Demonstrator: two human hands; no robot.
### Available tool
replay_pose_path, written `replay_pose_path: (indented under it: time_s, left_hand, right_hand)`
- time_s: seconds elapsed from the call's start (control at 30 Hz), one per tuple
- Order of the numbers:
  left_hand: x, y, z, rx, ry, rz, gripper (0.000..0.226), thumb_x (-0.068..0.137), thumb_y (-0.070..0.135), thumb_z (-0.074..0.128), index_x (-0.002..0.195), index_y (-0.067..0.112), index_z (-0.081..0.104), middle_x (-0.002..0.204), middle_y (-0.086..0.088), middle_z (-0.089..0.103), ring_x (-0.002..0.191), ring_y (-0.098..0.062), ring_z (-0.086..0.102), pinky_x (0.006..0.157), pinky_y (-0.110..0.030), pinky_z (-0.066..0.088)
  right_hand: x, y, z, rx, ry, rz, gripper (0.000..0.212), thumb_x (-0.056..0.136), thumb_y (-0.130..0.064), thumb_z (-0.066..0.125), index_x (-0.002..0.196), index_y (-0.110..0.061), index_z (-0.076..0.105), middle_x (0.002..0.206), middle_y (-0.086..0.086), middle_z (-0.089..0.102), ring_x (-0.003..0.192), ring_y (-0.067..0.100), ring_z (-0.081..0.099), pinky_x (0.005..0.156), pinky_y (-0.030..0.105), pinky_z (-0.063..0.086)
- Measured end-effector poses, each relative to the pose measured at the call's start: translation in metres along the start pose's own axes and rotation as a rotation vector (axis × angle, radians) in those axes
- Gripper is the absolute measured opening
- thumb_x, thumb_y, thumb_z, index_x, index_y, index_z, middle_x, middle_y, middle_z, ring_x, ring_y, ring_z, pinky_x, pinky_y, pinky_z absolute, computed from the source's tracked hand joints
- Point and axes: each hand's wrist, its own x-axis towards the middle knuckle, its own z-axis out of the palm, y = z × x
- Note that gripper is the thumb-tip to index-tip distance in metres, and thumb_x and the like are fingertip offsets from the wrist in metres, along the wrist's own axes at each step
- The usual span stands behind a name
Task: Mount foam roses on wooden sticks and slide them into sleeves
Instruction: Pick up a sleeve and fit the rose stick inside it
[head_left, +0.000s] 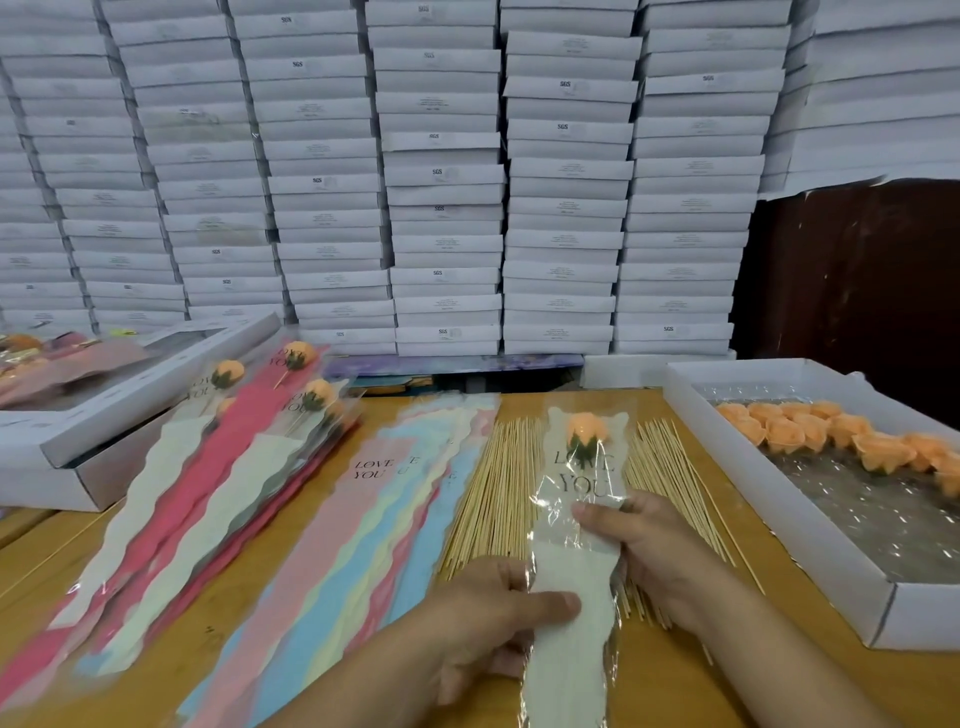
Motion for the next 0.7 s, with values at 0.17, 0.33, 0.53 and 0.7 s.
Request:
replay_pose_path:
  time_s: [0.17,0.33,0.53,0.7]
  left_hand:
    - [0.0009,-0.0053,0.0005,0.040,0.025,0.015,0.010,0.084,0.017,0.080,0.091,0.009,0.080,0.096,-0.010,0.078,0.083,-0.019,0.075,0.071,-0.030,0.061]
    - [0.0002,-0.0028,0.0014,0.013,0.057,0.045,0.015,0.085,0.017,0.079,0.097,0.007,0.078,0.095,-0.009,0.079,0.081,-0.017,0.076,0.065,-0.026,0.059]
    - [-0.0018,-0.0078,-0.0009,0.030,0.003,0.013,0.023,0.081,0.013,0.083,0.103,0.009,0.079,0.101,-0.009,0.078,0.090,-0.022,0.076,0.070,-0.031,0.061]
    - [-0.0010,-0.0047,-0.0006,0.002,0.018,0.053,0.016,0.083,0.011,0.081,0.098,0.010,0.079,0.096,-0.008,0.079,0.085,-0.019,0.076,0.068,-0.032,0.062]
  right_hand:
    - [-0.0003,-0.0018,-0.0001,0.030,-0.047,0.004,0.022,0.082,-0.015,0.078,0.100,-0.003,0.071,0.085,0.013,0.077,0.066,0.024,0.073,0.047,0.026,0.053]
    - [-0.0022,0.0006,0.0022,-0.055,-0.123,0.046,0.026,0.085,-0.010,0.075,0.109,-0.005,0.067,0.102,0.015,0.076,0.094,0.032,0.074,0.080,0.041,0.061]
    - [-0.0026,-0.0016,0.0017,-0.043,-0.061,0.023,0.022,0.086,-0.006,0.072,0.106,-0.001,0.067,0.100,0.017,0.076,0.093,0.036,0.073,0.082,0.046,0.059]
    - [-0.0046,-0.0023,0.0037,-0.034,-0.167,0.052,0.035,0.079,-0.012,0.077,0.112,-0.003,0.067,0.105,0.016,0.075,0.096,0.032,0.073,0.072,0.034,0.060]
